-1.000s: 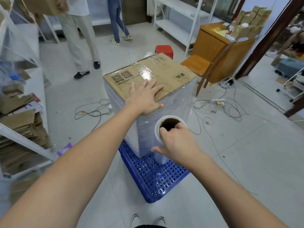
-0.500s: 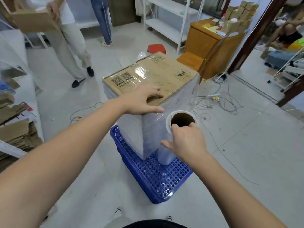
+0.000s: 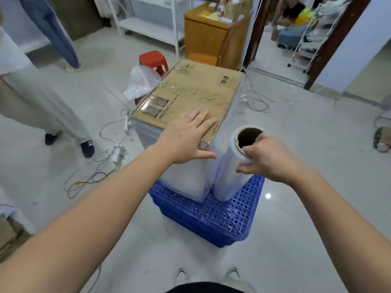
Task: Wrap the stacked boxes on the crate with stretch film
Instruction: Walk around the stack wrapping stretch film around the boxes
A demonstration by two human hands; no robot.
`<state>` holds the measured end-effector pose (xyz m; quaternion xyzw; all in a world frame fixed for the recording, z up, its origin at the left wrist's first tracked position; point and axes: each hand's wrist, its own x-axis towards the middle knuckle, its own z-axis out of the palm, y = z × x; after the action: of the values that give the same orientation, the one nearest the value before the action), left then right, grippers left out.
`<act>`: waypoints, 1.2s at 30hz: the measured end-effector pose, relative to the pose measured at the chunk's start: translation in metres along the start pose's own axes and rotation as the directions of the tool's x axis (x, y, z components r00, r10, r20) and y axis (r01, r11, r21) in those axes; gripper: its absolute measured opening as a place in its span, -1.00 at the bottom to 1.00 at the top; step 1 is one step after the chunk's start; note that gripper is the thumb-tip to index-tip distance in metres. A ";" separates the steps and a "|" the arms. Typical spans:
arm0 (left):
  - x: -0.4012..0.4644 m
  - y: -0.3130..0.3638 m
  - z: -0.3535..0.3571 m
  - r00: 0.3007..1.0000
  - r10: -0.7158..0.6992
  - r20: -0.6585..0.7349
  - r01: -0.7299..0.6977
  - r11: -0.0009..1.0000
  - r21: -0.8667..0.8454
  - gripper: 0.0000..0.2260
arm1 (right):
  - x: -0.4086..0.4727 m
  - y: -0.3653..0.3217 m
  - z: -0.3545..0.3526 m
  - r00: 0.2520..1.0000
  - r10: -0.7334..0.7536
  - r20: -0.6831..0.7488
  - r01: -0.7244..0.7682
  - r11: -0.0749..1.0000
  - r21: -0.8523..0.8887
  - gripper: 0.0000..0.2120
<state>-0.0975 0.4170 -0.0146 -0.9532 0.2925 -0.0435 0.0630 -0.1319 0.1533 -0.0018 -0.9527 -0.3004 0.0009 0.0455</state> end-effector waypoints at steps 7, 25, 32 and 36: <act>0.006 0.007 -0.007 1.000 -0.013 0.015 0.013 1.000 0.007 -0.02 | -0.022 -0.024 -0.009 0.986 -0.120 0.119 0.113 0.991 0.066 -0.62; -0.004 0.017 -0.008 0.996 -0.083 0.030 0.085 0.994 -0.068 0.06 | -0.053 -0.086 0.001 0.988 0.129 -0.088 -0.140 0.981 -0.133 -0.59; -0.007 -0.003 -0.029 0.991 -0.005 0.132 0.035 0.974 -0.225 0.13 | -0.057 -0.085 0.004 0.980 0.164 -0.113 -0.178 0.975 -0.133 -0.70; -0.003 -0.027 -0.031 0.991 0.029 0.133 -0.003 0.981 -0.192 0.12 | -0.061 -0.091 0.004 0.951 0.261 -0.165 -0.284 0.949 -0.136 -0.82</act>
<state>-0.0886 0.4373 0.0195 -0.9532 0.2980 0.0498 -0.0088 -0.2341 0.1922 0.0009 -0.9832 -0.1609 -0.0858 -0.0088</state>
